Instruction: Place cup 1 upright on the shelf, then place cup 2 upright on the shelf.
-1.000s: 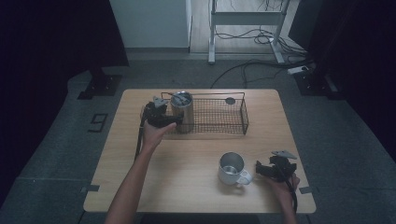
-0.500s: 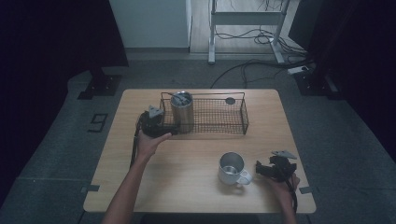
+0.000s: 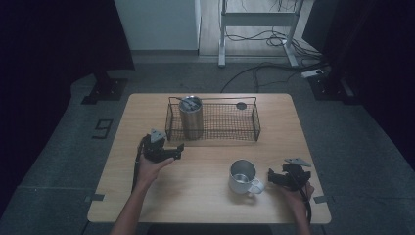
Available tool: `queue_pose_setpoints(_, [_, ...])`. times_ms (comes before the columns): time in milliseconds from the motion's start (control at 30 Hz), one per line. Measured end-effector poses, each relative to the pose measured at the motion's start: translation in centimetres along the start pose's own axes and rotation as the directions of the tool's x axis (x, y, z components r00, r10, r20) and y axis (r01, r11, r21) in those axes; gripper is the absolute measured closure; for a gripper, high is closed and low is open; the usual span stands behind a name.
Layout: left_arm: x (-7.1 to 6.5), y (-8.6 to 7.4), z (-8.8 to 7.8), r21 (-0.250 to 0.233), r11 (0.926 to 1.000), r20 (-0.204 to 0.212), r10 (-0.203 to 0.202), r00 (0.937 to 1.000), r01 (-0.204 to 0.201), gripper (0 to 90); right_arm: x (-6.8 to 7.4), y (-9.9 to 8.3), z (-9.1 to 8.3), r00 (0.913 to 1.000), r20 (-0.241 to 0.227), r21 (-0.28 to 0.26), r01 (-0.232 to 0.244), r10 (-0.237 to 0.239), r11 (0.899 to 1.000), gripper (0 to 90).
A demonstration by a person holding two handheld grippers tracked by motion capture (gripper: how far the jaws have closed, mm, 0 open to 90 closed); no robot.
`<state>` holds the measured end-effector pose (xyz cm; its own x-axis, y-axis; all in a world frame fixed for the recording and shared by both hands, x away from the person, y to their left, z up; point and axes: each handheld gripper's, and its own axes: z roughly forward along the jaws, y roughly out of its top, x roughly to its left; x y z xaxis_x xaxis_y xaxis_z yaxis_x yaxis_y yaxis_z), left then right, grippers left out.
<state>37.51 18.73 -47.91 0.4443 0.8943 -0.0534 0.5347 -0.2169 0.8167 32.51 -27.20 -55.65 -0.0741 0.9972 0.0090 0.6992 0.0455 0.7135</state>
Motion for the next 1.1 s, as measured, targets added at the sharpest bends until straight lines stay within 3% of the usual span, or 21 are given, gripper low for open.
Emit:
queue_pose_setpoints(333, [0.6,-4.0,-0.3,0.057,0.9984,-0.007,0.000,1.0000,0.001,4.4,0.0,0.0,0.0,1.0000,0.000,0.000,0.000,0.000,1.000,0.0])
queue_pose_setpoints(600, [1.0,-6.2,0.1,0.099,0.9951,-0.006,0.001,1.0000,0.000,6.1,0.0,0.0,0.0,1.0000,0.000,0.000,0.000,0.000,1.000,0.0])
queue_pose_setpoints(833, [0.8,-6.7,0.2,0.104,0.9945,0.003,0.003,1.0000,-0.004,6.8,0.0,0.0,0.0,1.0000,-0.001,0.000,0.000,0.000,1.000,0.2])
queue_pose_setpoints(1033, [0.3,-6.7,0.0,0.111,0.9935,0.012,0.021,0.9997,-0.022,6.8,0.1,-0.2,-0.3,1.0000,-0.003,-0.020,-0.004,0.004,1.000,7.6])
queue_pose_setpoints(1100, [0.3,-6.8,0.0,0.105,0.9944,0.013,0.008,0.9999,-0.010,6.8,0.2,-0.1,-0.4,0.9999,0.000,-0.019,-0.011,0.011,1.000,9.9])
